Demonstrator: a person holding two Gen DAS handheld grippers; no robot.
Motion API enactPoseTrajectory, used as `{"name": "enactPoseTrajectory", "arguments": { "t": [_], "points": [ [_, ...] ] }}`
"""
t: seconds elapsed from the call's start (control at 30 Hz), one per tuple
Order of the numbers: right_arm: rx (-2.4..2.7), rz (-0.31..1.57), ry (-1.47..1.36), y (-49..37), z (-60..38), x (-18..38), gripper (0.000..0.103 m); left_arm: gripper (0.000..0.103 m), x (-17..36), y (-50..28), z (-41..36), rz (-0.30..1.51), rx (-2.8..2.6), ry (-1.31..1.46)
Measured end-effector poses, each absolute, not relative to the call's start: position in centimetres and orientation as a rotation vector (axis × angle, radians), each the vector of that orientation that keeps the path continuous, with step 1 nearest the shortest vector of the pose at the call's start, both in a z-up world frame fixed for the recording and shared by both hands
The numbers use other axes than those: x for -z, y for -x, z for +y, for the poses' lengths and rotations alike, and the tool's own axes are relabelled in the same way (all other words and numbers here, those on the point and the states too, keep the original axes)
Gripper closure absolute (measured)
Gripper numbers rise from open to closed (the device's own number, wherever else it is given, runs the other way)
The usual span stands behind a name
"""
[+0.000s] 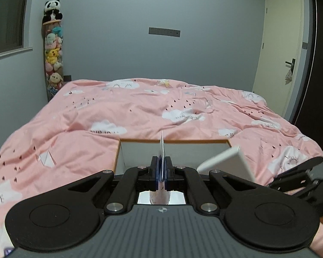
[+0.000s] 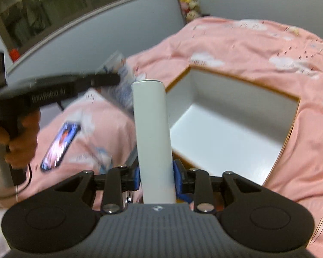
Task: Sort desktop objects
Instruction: 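Grasp the lotion tube with the left gripper while the right grasps the white bottle, then lower the white bottle into the box with the right gripper while the left holds the tube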
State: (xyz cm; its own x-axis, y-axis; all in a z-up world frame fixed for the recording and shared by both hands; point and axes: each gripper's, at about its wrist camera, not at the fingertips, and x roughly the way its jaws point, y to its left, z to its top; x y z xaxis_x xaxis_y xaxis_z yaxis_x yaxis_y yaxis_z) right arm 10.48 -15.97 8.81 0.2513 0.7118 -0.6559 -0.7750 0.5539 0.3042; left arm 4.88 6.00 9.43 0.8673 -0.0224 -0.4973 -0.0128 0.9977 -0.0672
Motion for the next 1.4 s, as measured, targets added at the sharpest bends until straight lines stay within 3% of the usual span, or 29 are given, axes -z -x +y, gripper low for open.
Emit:
{"name": "enactPoseTrajectory", "arguments": {
  "t": [0.27, 0.57, 1.2, 1.4],
  "points": [
    [-0.963, 0.807, -0.091, -15.6, -13.9, -9.3, 0.071, 0.099, -10.0, -9.2, 7.3, 0.491, -0.015, 0.018],
    [-0.802, 0.923, -0.227, -21.3, -11.8, -3.3, 0.071, 0.099, -3.8, -13.2, 7.8, 0.638, -0.035, -0.006],
    [-0.807, 1.121, 0.011, -23.2, -5.0, 1.6, 0.071, 0.098, 1.8, -13.7, 7.8, 0.842, -0.054, -0.101],
    [-0.784, 1.198, -0.046, -23.9, -3.9, 3.4, 0.071, 0.098, 3.0, -13.5, 7.9, 0.861, -0.034, -0.135]
  ]
}}
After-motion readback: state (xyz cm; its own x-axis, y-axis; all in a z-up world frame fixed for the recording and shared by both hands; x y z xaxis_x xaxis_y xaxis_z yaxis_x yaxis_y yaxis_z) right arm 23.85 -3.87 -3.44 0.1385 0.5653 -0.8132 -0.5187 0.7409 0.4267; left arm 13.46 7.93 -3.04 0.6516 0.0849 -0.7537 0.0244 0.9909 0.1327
